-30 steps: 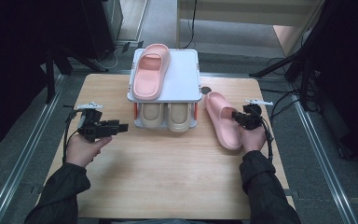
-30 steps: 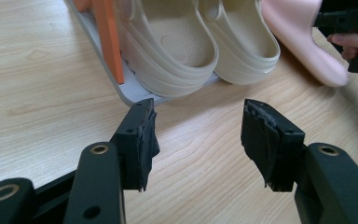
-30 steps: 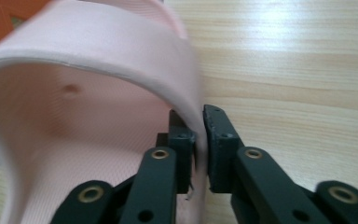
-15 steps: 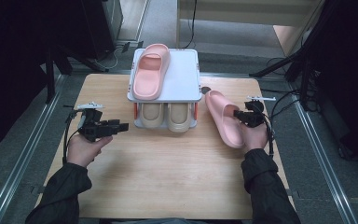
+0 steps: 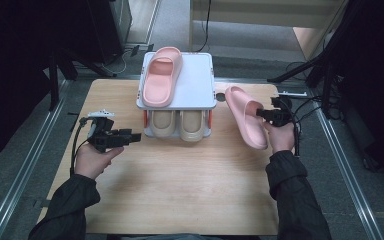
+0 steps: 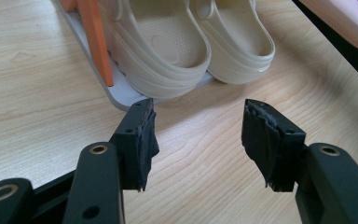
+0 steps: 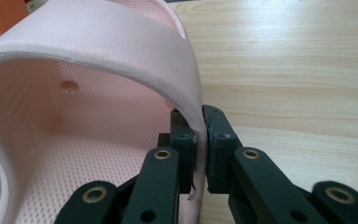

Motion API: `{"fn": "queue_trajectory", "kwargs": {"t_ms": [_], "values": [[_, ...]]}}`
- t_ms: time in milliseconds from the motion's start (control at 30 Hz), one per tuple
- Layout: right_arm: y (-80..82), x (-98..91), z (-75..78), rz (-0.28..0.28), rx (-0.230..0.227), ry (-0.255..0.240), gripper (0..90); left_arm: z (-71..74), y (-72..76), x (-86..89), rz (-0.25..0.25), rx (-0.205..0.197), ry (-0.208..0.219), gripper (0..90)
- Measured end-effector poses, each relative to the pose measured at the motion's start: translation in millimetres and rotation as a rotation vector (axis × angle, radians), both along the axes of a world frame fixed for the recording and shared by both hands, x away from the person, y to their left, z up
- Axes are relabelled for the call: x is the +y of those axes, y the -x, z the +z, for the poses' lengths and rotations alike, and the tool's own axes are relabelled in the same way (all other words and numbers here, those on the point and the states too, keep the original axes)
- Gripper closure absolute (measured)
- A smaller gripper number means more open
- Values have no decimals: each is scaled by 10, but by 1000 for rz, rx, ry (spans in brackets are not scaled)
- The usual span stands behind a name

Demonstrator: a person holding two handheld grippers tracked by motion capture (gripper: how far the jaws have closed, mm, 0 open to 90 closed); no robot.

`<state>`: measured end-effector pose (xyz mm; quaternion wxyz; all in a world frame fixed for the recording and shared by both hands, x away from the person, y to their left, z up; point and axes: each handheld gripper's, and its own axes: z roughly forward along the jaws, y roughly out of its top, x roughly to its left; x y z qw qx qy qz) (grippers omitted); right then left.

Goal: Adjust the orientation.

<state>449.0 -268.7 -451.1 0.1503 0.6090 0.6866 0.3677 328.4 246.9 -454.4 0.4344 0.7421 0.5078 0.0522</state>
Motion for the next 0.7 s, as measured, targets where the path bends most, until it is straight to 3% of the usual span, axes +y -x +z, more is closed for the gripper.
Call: {"fn": "queue_trajectory", "kwargs": {"t_ms": [333, 700], "values": [[-80, 13, 272, -9, 12, -13, 848, -8, 2, -20, -3, 5, -3, 443], [-177, 101, 708, 19, -31, -7, 849, 2, 31, -52, -17, 6, -3, 436]]}}
